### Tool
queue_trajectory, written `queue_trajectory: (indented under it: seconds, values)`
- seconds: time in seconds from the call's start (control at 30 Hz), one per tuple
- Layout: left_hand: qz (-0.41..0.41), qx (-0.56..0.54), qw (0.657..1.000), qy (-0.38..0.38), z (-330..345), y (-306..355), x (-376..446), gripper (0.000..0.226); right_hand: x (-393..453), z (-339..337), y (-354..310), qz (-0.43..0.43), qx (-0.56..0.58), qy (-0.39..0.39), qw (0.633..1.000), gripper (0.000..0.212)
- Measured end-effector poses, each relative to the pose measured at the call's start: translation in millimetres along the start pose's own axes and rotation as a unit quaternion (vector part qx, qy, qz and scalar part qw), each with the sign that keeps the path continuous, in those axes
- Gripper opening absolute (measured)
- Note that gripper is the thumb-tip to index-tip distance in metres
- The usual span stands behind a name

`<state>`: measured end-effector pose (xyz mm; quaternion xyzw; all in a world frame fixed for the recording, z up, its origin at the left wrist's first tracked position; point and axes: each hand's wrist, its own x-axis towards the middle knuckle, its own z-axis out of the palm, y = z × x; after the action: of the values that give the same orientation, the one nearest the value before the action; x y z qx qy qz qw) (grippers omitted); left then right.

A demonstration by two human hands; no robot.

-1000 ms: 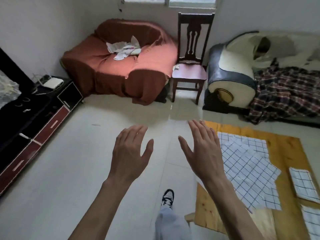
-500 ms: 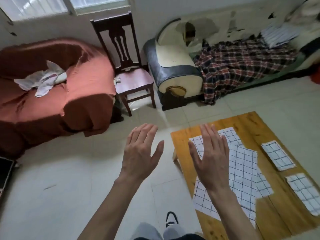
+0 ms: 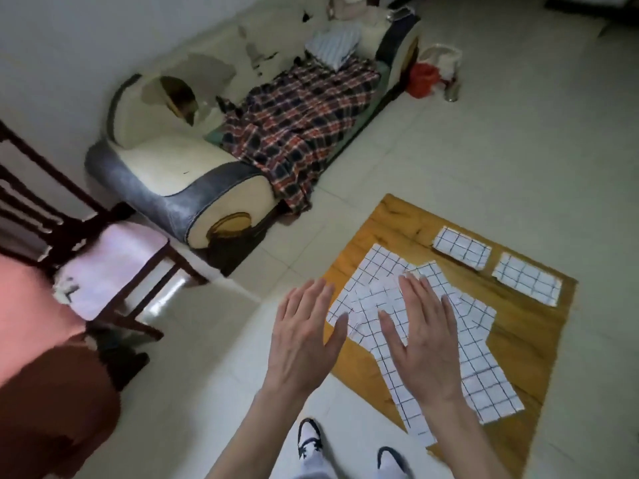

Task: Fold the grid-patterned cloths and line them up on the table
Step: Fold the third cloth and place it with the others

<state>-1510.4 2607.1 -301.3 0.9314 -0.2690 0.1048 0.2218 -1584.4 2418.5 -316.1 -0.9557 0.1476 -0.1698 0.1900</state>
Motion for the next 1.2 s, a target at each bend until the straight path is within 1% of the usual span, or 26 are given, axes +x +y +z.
queue_trajectory:
  seconds: [0.07,0.2,0.33,0.4,0.63,0.77,0.87,0.93,1.0,1.13,1.2]
  values:
    - [0.03,-0.013,0.999,-0.023,17,-10,18,0.051,4,11,2,0.039,-0.005,0.006,0.999,0.065]
    - [0.051,-0.034,0.996,-0.071,61,-23,35,0.048,7,27,24,0.113,-0.024,0.009,0.993,0.066]
    - [0.062,-0.063,0.99,-0.107,116,-31,42,0.047,-2,49,61,0.167,-0.048,0.003,0.985,0.069]
    - [0.066,-0.068,0.987,-0.128,148,-30,40,0.047,-9,65,85,0.18,-0.06,-0.009,0.982,0.07]
    - [0.093,-0.105,0.974,-0.176,271,-19,7,0.047,-39,141,173,0.187,-0.089,-0.079,0.975,0.07]
    - [0.101,-0.087,0.97,-0.205,339,-17,-22,0.042,-61,192,220,0.178,-0.087,-0.11,0.974,0.069]
    - [0.127,-0.064,0.964,-0.225,383,-19,-45,0.041,-76,228,252,0.18,-0.065,-0.131,0.973,0.068]
    - [0.16,-0.046,0.957,-0.238,406,-22,-59,0.043,-82,246,269,0.185,-0.058,-0.151,0.969,0.069]
    - [0.184,-0.023,0.951,-0.247,424,-27,-68,0.05,-86,262,286,0.169,-0.075,-0.172,0.967,0.067]
    - [0.203,0.023,0.945,-0.256,444,-36,-78,0.066,-87,276,313,0.128,-0.11,-0.199,0.965,0.068]
    - [0.217,0.047,0.94,-0.261,447,-39,-80,0.07,-89,278,321,0.12,-0.118,-0.213,0.963,0.071]
